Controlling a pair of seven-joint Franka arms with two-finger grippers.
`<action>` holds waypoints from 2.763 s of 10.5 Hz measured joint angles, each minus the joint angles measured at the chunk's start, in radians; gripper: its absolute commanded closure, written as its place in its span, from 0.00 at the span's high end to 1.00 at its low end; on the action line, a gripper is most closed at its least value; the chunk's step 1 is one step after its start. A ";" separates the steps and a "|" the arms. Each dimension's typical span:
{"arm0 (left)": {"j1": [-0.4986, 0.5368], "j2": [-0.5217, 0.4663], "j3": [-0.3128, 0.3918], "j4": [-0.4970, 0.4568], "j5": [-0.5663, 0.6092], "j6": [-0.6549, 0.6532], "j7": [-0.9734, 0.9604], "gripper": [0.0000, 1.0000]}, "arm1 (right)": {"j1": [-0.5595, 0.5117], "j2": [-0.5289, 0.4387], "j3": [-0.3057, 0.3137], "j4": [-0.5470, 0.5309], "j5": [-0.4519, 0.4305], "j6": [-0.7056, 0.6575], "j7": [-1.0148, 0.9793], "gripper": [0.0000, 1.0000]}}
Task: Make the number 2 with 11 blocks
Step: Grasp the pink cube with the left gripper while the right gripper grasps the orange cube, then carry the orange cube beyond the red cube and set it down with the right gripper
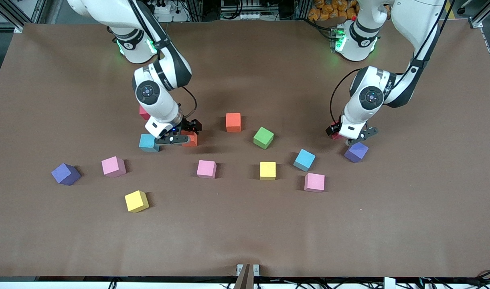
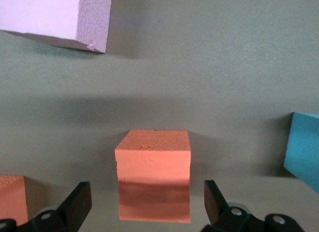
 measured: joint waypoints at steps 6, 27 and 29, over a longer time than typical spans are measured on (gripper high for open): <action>-0.001 0.000 -0.001 0.000 0.000 0.000 0.000 1.00 | 0.002 0.016 0.000 0.007 0.000 0.000 0.000 1.00; 0.004 -0.056 0.000 0.019 0.000 -0.081 0.041 1.00 | 0.232 -0.308 0.000 -0.147 -0.177 -0.143 -0.365 0.30; 0.004 -0.056 0.000 0.021 0.000 -0.082 0.041 1.00 | 0.339 -0.311 0.001 -0.232 -0.179 -0.033 -0.385 0.30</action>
